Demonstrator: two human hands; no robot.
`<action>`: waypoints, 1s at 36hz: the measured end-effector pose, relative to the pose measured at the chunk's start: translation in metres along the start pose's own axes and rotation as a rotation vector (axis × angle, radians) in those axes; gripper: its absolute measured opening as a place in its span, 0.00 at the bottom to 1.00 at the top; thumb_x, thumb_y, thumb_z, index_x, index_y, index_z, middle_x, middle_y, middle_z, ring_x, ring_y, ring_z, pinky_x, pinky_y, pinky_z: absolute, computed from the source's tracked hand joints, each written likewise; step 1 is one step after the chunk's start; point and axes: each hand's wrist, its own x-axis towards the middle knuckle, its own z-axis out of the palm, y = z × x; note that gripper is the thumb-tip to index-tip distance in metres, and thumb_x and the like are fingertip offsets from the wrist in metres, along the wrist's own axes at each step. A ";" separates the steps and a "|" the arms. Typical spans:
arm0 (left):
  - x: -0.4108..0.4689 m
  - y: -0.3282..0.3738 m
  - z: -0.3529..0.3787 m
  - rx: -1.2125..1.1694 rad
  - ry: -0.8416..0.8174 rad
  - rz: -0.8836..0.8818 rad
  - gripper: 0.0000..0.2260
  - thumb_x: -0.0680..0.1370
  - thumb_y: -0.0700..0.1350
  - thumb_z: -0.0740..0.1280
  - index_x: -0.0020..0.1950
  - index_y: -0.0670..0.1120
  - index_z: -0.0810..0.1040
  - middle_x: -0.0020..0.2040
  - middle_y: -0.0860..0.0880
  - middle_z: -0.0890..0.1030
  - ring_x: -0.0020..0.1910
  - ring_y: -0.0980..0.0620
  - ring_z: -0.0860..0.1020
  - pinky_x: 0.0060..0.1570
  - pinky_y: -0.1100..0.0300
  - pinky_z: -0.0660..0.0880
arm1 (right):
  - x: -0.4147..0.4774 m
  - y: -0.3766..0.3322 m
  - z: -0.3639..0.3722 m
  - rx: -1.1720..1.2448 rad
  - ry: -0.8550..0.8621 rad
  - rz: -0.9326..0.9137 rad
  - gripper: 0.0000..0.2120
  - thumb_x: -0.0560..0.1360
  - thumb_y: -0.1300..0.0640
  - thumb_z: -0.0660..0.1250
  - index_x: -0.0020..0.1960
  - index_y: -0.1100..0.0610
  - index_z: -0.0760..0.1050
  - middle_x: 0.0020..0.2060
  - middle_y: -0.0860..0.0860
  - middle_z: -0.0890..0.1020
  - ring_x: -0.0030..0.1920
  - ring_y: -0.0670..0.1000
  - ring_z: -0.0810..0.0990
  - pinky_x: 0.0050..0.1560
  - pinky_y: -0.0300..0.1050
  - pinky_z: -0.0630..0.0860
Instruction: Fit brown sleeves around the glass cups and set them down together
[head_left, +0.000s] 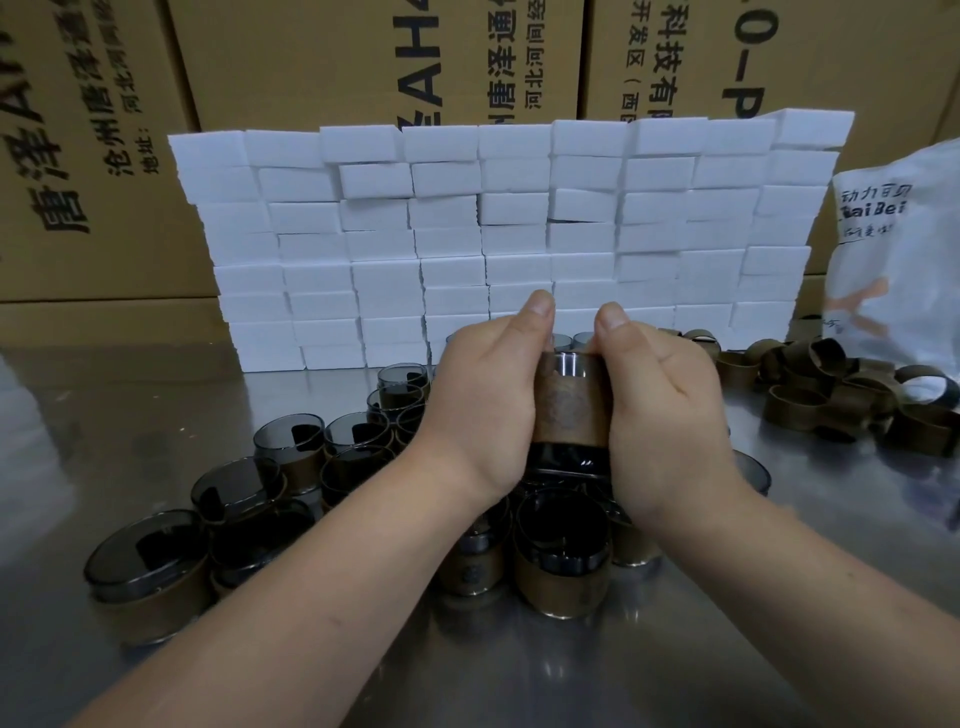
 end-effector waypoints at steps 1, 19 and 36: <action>0.001 0.001 -0.001 0.016 0.002 0.015 0.19 0.76 0.53 0.61 0.29 0.44 0.65 0.25 0.50 0.63 0.25 0.54 0.62 0.25 0.64 0.60 | 0.002 -0.001 -0.001 -0.007 -0.016 -0.002 0.21 0.73 0.48 0.56 0.27 0.60 0.62 0.21 0.43 0.63 0.24 0.42 0.61 0.25 0.36 0.60; -0.004 -0.006 0.005 0.007 -0.016 0.053 0.22 0.72 0.54 0.58 0.29 0.37 0.63 0.29 0.45 0.64 0.31 0.50 0.63 0.34 0.56 0.62 | 0.006 -0.003 -0.001 -0.141 0.020 0.061 0.25 0.74 0.43 0.50 0.21 0.52 0.63 0.17 0.44 0.62 0.22 0.43 0.61 0.25 0.36 0.59; -0.006 -0.007 0.002 0.027 -0.036 0.022 0.21 0.72 0.56 0.57 0.24 0.45 0.65 0.25 0.50 0.63 0.27 0.52 0.63 0.28 0.61 0.61 | 0.004 0.001 -0.001 -0.123 0.007 0.043 0.26 0.74 0.43 0.49 0.20 0.52 0.64 0.17 0.44 0.63 0.21 0.43 0.61 0.24 0.34 0.59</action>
